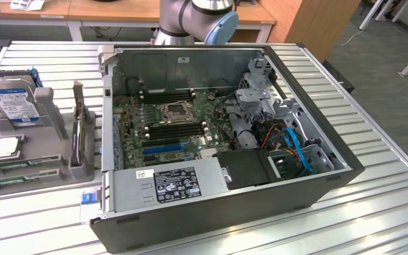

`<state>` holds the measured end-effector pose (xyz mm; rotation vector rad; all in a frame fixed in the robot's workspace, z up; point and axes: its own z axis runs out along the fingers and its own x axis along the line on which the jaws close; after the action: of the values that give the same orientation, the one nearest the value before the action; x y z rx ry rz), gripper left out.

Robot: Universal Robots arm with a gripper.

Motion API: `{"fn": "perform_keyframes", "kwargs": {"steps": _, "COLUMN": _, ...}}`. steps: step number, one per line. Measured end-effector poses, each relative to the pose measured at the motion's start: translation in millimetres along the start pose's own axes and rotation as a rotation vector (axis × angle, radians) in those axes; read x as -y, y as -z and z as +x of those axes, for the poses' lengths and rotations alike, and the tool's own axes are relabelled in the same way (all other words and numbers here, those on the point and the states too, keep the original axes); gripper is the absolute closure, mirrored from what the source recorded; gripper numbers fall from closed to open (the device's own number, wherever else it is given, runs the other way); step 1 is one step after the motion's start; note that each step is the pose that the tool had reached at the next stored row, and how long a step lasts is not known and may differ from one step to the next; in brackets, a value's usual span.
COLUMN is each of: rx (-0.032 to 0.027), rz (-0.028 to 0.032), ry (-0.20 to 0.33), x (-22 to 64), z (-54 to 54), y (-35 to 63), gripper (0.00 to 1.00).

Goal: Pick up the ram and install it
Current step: 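Pick up the ram and move it above insertion slot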

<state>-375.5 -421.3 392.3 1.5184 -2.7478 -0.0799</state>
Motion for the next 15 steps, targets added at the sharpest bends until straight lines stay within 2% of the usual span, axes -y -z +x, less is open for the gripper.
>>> {"fn": "perform_keyframes", "kwargs": {"steps": 15, "rx": -0.0113, "rz": -0.0059, "ry": 0.251, "x": 0.1, "z": 0.0, "y": -0.2, "gripper": 0.90}}
